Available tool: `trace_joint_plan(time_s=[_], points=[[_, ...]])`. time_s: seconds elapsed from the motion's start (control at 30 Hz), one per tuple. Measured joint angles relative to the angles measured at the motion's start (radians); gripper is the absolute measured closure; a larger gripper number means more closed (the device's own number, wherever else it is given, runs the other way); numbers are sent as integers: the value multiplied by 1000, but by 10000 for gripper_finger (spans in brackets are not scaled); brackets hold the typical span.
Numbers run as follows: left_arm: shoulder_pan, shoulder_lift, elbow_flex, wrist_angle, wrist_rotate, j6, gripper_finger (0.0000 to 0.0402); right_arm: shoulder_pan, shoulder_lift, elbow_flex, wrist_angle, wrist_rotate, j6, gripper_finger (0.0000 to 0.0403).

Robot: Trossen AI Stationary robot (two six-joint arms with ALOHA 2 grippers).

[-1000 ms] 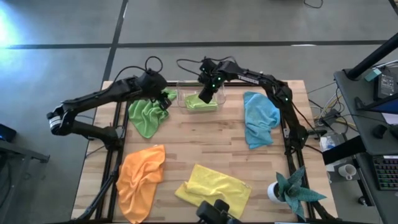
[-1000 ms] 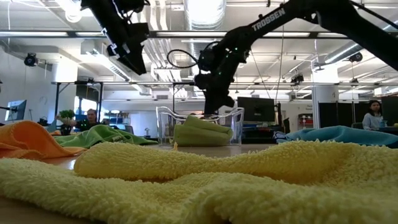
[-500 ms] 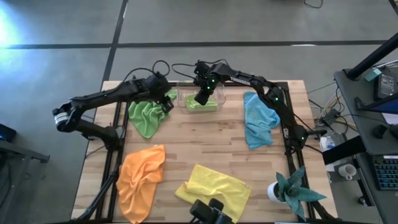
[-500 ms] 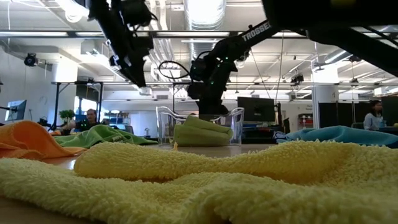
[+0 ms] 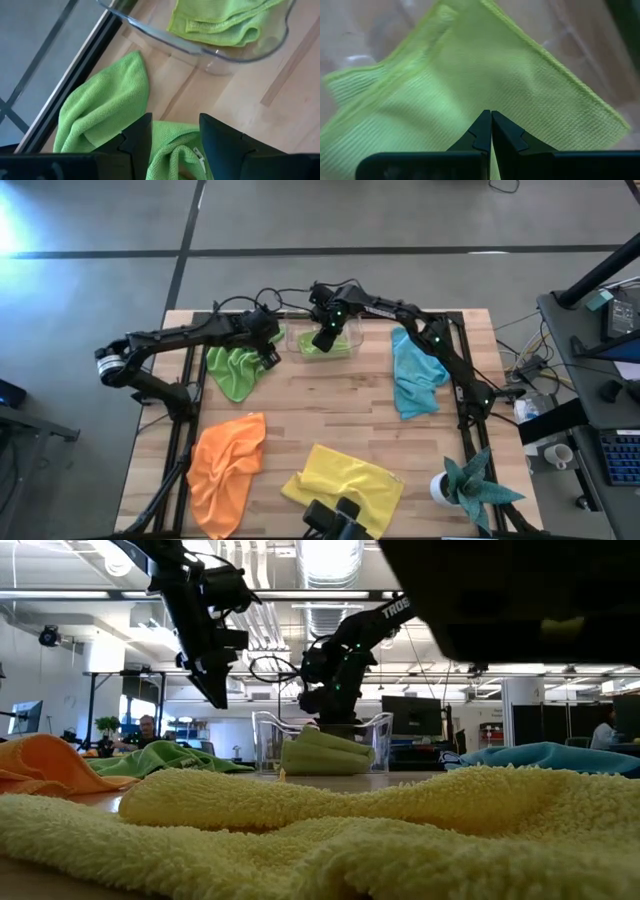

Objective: Fold microfiber towels
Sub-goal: Put the green microfiber towel into the transparent bin

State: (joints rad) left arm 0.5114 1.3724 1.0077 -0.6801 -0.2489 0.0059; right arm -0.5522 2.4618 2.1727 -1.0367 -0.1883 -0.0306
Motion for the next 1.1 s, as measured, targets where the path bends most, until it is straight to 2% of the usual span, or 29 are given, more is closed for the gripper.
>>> trace_joint_plan(time_s=[0.13,0.33,0.47,0.6,0.73,1.1], points=[[0,-2,0,21,0,1,253,-2,2,-2,13,96,53,394],[0,-2,0,25,0,0,253,-6,2,-3,98,143,201,394],[0,-2,0,25,0,1,253,-6,2,14,88,130,211,394],[0,-2,0,25,0,1,253,-1,-15,60,-36,123,157,394],[0,-2,0,25,0,1,253,15,-21,97,-142,59,107,394],[0,-3,0,27,0,10,253,53,-4,93,-127,-65,83,394]])
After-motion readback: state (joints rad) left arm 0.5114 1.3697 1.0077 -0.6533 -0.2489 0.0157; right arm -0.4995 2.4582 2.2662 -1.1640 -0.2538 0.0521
